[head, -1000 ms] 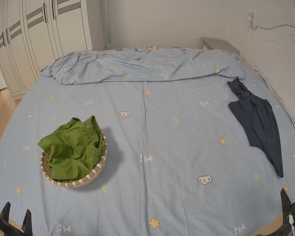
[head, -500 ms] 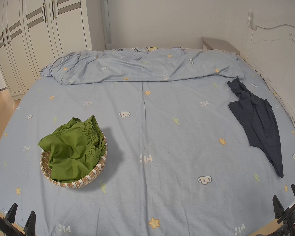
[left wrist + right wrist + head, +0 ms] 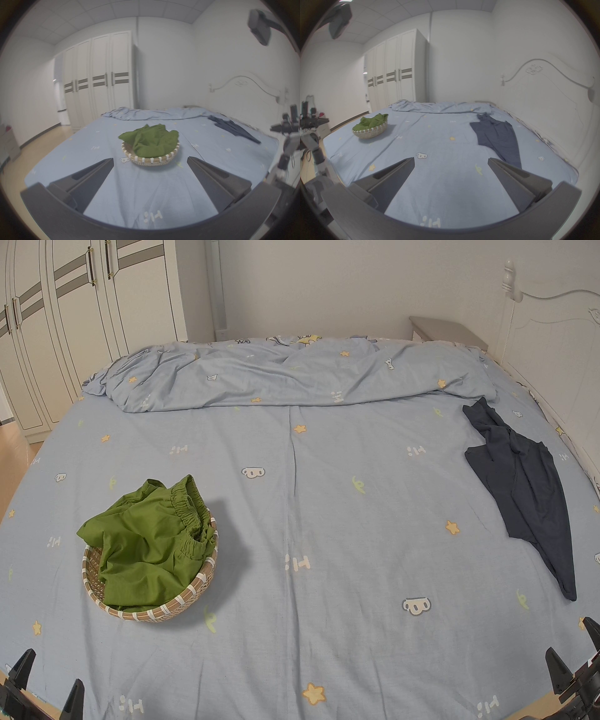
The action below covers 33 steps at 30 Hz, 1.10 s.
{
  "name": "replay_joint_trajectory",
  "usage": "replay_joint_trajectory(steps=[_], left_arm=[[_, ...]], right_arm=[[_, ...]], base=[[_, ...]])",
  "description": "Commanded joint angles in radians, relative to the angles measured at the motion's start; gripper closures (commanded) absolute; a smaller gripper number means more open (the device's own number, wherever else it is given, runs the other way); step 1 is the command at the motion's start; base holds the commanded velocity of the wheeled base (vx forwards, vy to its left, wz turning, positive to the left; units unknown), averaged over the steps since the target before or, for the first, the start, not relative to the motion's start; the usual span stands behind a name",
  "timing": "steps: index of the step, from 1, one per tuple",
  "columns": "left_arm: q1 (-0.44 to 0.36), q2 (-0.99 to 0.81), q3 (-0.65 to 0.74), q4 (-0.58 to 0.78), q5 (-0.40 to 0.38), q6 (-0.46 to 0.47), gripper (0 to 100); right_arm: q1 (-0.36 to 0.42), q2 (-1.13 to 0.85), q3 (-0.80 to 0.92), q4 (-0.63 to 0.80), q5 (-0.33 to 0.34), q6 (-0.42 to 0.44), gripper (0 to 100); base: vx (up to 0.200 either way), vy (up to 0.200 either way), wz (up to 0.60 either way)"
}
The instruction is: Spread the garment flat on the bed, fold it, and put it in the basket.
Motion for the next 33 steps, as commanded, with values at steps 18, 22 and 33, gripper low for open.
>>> replay_joint_trajectory(steps=[18, 22, 33], left_arm=[[-0.003, -0.008, 0.02, -0.044, 0.008, -0.088, 0], [0.001, -0.008, 0.013, -0.032, 0.245, -0.147, 0], [0.01, 0.129, 0.019, -0.03, 0.11, -0.016, 0]], right_arm=[[0.001, -0.01, 0.018, 0.052, -0.095, 0.064, 0], [0.001, -0.008, 0.018, 0.049, -0.089, 0.053, 0], [0.001, -0.01, 0.018, 0.049, -0.138, 0.09, 0]], base=[[0.0, 0.0, 0.0], [0.0, 0.0, 0.0], [0.0, 0.0, 0.0]])
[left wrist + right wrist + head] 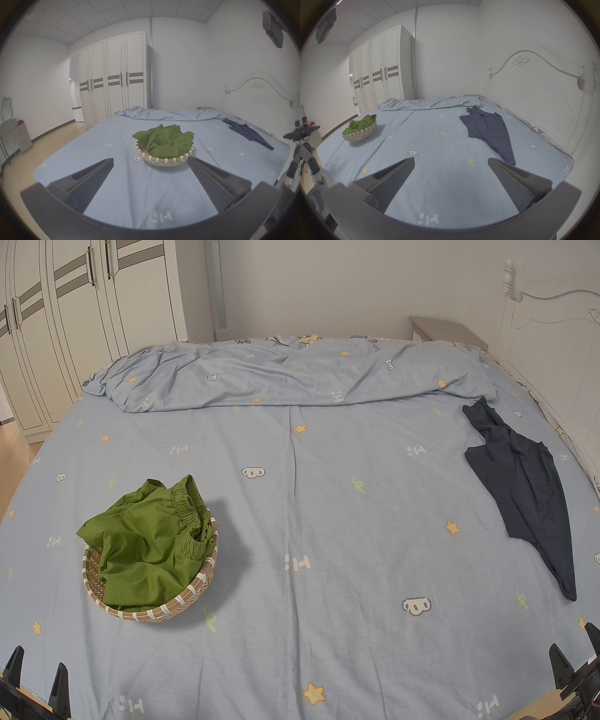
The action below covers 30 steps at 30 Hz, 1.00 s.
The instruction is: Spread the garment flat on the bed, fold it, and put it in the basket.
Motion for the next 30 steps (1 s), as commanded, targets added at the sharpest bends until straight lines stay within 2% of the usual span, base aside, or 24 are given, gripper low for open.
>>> replay_joint_trajectory(steps=[1, 4, 5, 6, 7, 8, 9, 13, 17, 21, 22, 24, 27, 28, 30], left_arm=[[0.009, 0.149, 0.001, 0.001, -0.079, 0.052, 0], [0.029, 0.147, 0.001, -0.005, -0.077, -0.002, 0], [0.034, 0.04, 0.007, -0.011, -0.068, 0.001, 0], [0.034, 0.04, 0.007, -0.011, -0.068, 0.001, 0], [-0.006, -0.018, 0.013, -0.025, -0.045, 0.012, 0], [-0.003, -0.014, 0.018, -0.035, -0.002, 0.001, 0], [0.0, -0.014, 0.018, -0.035, 0.009, -0.004, 0], [0.002, -0.015, 0.016, -0.029, 0.019, 0.093, 0], [0.003, -0.017, 0.016, -0.031, 0.018, 0.099, 0], [0.003, -0.011, 0.013, -0.031, 0.09, 0.025, 0], [0.003, -0.014, 0.015, -0.034, 0.128, 0.025, 0], [0.002, -0.018, 0.018, -0.043, 0.156, 0.049, 0], [0.002, -0.018, 0.018, -0.043, 0.104, 0.127, 0], [0.002, -0.017, 0.019, -0.035, 0.006, 0.133, 0], [0.002, -0.017, 0.019, -0.034, -0.112, 0.134, 0]], right_arm=[[0.0, -0.011, 0.017, -0.001, -0.017, 0.004, 0], [0.0, -0.011, 0.017, -0.001, -0.014, -0.007, 0], [0.0, -0.011, 0.017, 0.002, -0.005, -0.011, 0], [0.0, -0.011, 0.017, 0.002, -0.005, -0.011, 0], [0.0, -0.011, 0.017, 0.002, -0.003, -0.01, 0], [0.0, -0.011, 0.017, 0.002, -0.005, -0.003, 0], [-0.002, -0.011, 0.017, -0.001, -0.009, 0.003, 0], [0.0, -0.011, 0.017, -0.003, -0.011, 0.01, 0], [0.0, -0.011, 0.017, -0.001, -0.012, 0.01, 0], [0.0, -0.011, 0.017, -0.001, -0.012, 0.01, 0], [0.0, -0.011, 0.017, -0.001, -0.011, 0.01, 0], [0.0, -0.011, 0.017, 0.002, -0.009, 0.004, 0], [0.0, -0.011, 0.017, 0.002, -0.006, 0.0, 0], [0.0, -0.011, 0.017, 0.003, -0.005, -0.003, 0], [0.0, -0.011, 0.017, 0.003, -0.005, -0.008, 0]], base=[[0.0, 0.0, 0.0], [0.0, 0.0, 0.0], [0.0, 0.0, 0.0], [0.0, 0.0, 0.0], [0.0, 0.0, 0.0], [0.0, 0.0, 0.0], [0.0, 0.0, 0.0], [0.0, 0.0, 0.0], [0.0, 0.0, 0.0], [0.0, 0.0, 0.0], [0.0, 0.0, 0.0], [0.0, 0.0, 0.0], [0.0, 0.0, 0.0], [0.0, 0.0, 0.0], [0.0, 0.0, 0.0]])
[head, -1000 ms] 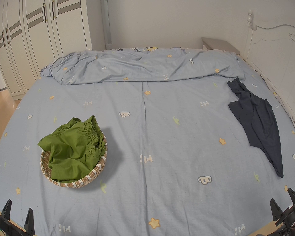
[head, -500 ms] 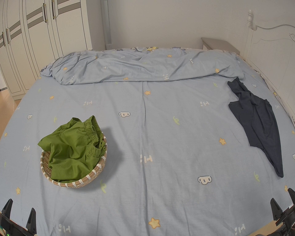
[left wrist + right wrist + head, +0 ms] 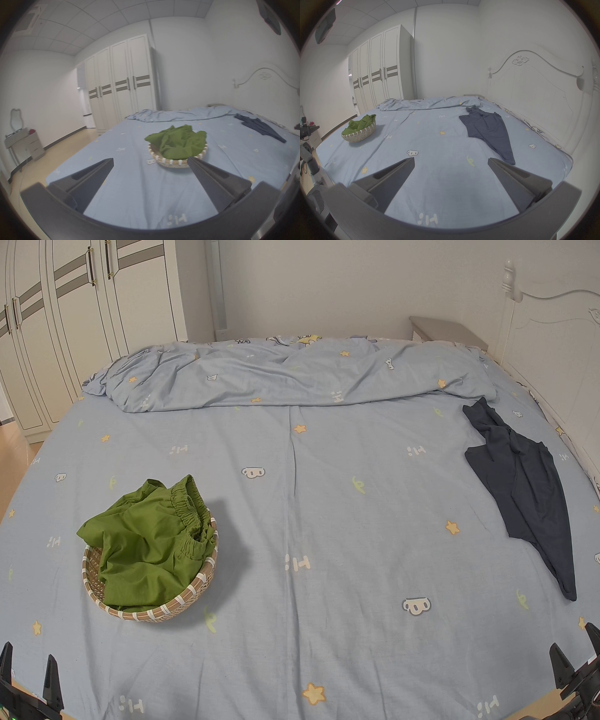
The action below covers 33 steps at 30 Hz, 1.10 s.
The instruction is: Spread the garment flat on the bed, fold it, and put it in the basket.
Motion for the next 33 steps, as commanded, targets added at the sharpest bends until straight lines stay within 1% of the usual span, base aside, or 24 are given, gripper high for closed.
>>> replay_joint_trajectory(steps=[1, 2, 4, 5, 6, 7, 8, 9, 10, 11, 12, 13, 14, 15, 16, 17, 21, 23, 25, 26, 27, 29, 32, 33], left_arm=[[0.0, -0.019, 0.002, 0.005, -0.242, 0.046, 0], [0.0, -0.016, 0.0, 0.005, -0.233, 0.037, 0], [0.009, 0.004, -0.001, 0.007, -0.207, -0.028, 0], [0.029, 0.047, -0.001, 0.004, -0.166, -0.08, 0], [0.08, 0.088, 0.0, 0.001, -0.109, -0.105, 0], [0.089, 0.093, 0.0, 0.001, -0.104, -0.106, 0], [0.208, 0.114, 0.002, -0.001, -0.074, -0.103, 0], [0.291, 0.082, 0.002, 0.004, -0.092, -0.08, 0], [0.33, 0.013, 0.002, 0.007, -0.131, -0.042, 0], [0.33, 0.013, 0.002, 0.007, -0.131, -0.042, 0], [0.34, -0.021, 0.0, 0.004, -0.227, 0.014, 0], [0.34, -0.021, 0.0, 0.004, -0.227, 0.014, 0], [0.337, -0.019, -0.001, 0.005, -0.345, 0.03, 0], [0.333, -0.013, -0.001, 0.007, -0.353, 0.032, 0], [0.29, 0.01, -0.001, 0.007, -0.374, 0.032, 0], [0.279, 0.024, -0.001, 0.007, -0.393, 0.029, 0], [0.277, 0.053, -0.004, 0.01, -0.52, 0.012, 0], [0.267, 0.071, -0.006, 0.013, -0.546, -0.008, 0], [0.235, 0.117, -0.006, 0.016, -0.548, -0.02, 0], [0.207, 0.154, -0.006, 0.016, -0.548, -0.022, 0], [0.15, 0.206, -0.007, 0.016, -0.548, -0.025, 0], [0.13, 0.213, -0.007, 0.016, -0.546, -0.031, 0], [0.124, 0.165, -0.007, 0.014, -0.548, -0.052, 0], [0.124, 0.079, -0.001, -0.001, -0.548, -0.091, 0]], right_arm=[[0.0, -0.012, 0.018, 0.003, 0.004, -0.01, 0], [0.0, -0.012, 0.018, 0.003, 0.004, -0.01, 0], [0.0, -0.012, 0.018, 0.003, 0.004, -0.01, 0], [0.0, -0.012, 0.018, 0.003, 0.004, -0.008, 0], [0.0, -0.012, 0.018, 0.003, 0.004, -0.008, 0], [0.0, -0.012, 0.018, 0.003, 0.004, -0.008, 0], [0.0, -0.012, 0.018, 0.003, 0.004, -0.008, 0], [0.0, -0.012, 0.018, 0.003, 0.004, -0.008, 0], [0.0, -0.012, 0.018, 0.003, 0.004, -0.01, 0], [0.0, -0.012, 0.018, 0.003, 0.004, -0.01, 0], [0.0, -0.012, 0.018, 0.003, 0.004, -0.011, 0], [0.0, -0.012, 0.018, 0.003, 0.004, -0.011, 0], [-0.002, -0.012, 0.018, 0.003, 0.004, -0.01, 0], [0.0, -0.012, 0.018, 0.003, 0.004, -0.01, 0], [0.0, -0.012, 0.018, 0.003, 0.004, -0.01, 0], [0.0, -0.012, 0.018, 0.003, 0.004, -0.01, 0], [0.0, -0.012, 0.018, 0.003, 0.004, -0.011, 0], [0.0, -0.012, 0.018, 0.003, 0.004, -0.011, 0], [0.0, -0.012, 0.018, 0.003, 0.006, -0.013, 0], [0.0, -0.012, 0.018, 0.003, 0.006, -0.015, 0], [0.0, -0.012, 0.018, 0.001, 0.006, -0.015, 0], [0.0, -0.012, 0.018, 0.001, 0.006, -0.015, 0], [-0.002, -0.012, 0.018, 0.003, 0.006, -0.013, 0], [-0.002, -0.012, 0.018, 0.003, 0.006, -0.011, 0]], base=[[0.0, 0.0, 0.0], [0.0, 0.0, 0.0], [0.0, 0.0, 0.0], [0.0, 0.0, 0.0], [0.0, 0.0, 0.0], [0.0, 0.0, 0.0], [0.0, 0.0, 0.0], [0.0, 0.0, 0.0], [0.0, 0.0, 0.0], [0.0, 0.0, 0.0], [0.0, 0.0, 0.0], [0.0, 0.0, 0.0], [0.0, 0.0, 0.0], [0.0, 0.0, 0.0], [0.0, 0.0, 0.0], [0.0, 0.0, 0.0], [0.0, 0.0, 0.0], [0.0, 0.0, 0.0], [0.0, 0.0, 0.0], [0.0, 0.0, 0.0], [0.0, 0.0, 0.0], [0.0, 0.0, 0.0], [0.0, 0.0, 0.0], [0.0, 0.0, 0.0]])
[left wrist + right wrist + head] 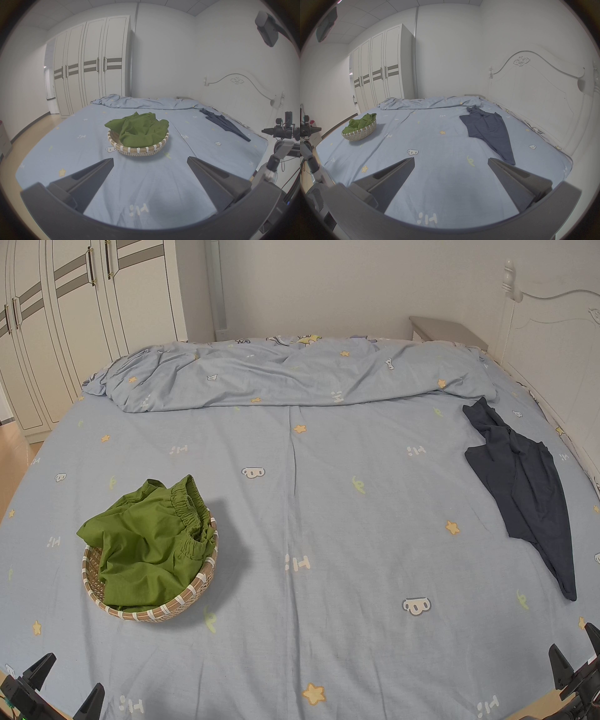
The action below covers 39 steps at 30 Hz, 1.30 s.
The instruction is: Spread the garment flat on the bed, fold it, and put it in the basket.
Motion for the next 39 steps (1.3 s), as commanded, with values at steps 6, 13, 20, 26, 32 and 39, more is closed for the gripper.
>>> replay_joint_trajectory(steps=[6, 13, 20, 26, 32, 39], left_arm=[[-0.083, -0.055, 0.011, -0.033, 0.04, -0.025, 0], [-0.352, -0.061, 0.011, -0.031, 0.096, -0.034, 0], [-0.206, -0.084, 0.024, -0.042, 0.422, -0.093, 0], [-0.166, -0.161, 0.029, -0.054, 0.406, -0.096, 0], [-0.167, -0.161, 0.03, -0.054, 0.409, -0.099, 0], [-0.167, -0.161, 0.043, -0.048, 0.339, -0.03, 0]], right_arm=[[0.0, -0.013, 0.018, -0.001, 0.0, -0.003, 0], [0.0, -0.013, 0.018, -0.001, 0.0, -0.002, 0], [-0.002, -0.013, 0.018, -0.001, 0.0, -0.002, 0], [0.0, -0.013, 0.018, -0.001, 0.0, -0.002, 0], [0.0, -0.013, 0.018, 0.001, 0.0, 0.0, 0], [0.0, -0.013, 0.018, -0.001, 0.0, -0.003, 0]], base=[[0.0, 0.0, 0.0], [0.0, 0.0, 0.0], [0.0, 0.0, 0.0], [0.0, 0.0, 0.0], [0.0, 0.0, 0.0], [0.0, 0.0, 0.0]])
